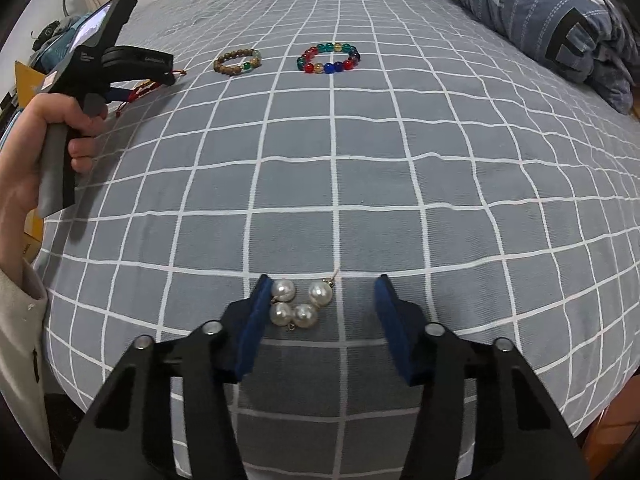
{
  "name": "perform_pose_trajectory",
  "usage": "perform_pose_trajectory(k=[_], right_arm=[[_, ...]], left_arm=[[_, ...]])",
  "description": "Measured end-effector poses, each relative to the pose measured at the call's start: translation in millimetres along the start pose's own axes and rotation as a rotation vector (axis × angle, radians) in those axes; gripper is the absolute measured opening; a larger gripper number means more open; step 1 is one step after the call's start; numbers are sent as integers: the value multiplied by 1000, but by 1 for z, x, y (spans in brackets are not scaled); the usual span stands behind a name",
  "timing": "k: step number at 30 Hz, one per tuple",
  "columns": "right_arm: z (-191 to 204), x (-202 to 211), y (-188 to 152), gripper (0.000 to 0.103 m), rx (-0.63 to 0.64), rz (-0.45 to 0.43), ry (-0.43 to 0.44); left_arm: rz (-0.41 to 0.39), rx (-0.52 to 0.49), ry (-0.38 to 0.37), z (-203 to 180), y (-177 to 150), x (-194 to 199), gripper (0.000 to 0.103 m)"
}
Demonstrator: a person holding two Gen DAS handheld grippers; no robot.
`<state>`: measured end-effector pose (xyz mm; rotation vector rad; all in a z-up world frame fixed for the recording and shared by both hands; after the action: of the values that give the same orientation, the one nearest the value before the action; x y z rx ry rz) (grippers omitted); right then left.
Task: Organize jewelry
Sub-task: 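Grasp the red cord gold-bar bracelet with the left tool while the right tool grasps the pearl cluster, then carry the red cord bracelet and pearl cluster over the white box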
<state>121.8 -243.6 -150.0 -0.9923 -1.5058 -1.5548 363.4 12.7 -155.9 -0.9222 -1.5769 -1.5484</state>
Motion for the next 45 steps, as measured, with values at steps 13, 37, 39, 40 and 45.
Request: perform_pose_trajectory(k=[13, 37, 39, 40, 45], right_arm=[[-2, 1, 1, 22, 10, 1, -24], [5, 30, 12, 22, -3, -70, -4], [7, 37, 13, 22, -5, -82, -3], [8, 39, 13, 22, -5, -87, -4], [10, 52, 14, 22, -7, -111, -10]], left_arm=[[2, -40, -24, -5, -6, 10, 7], [-38, -41, -42, -11, -11, 57, 6], [-43, -44, -40, -12, -10, 64, 7], [-47, -45, -41, -12, -10, 68, 7], [-65, -45, -39, -3, -5, 86, 7]])
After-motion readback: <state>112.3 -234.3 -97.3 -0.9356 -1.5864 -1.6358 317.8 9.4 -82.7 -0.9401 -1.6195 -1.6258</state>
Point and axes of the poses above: each gripper's, at about its wrist camera, not at the fingertips, and x roughly against the way its jaws point, z to its left, y to its top, the point moved 9 cm from there along -x, roughly the way its jaws point, and after that the axes turned 3 degrees about -y, right-handed, at the moved point
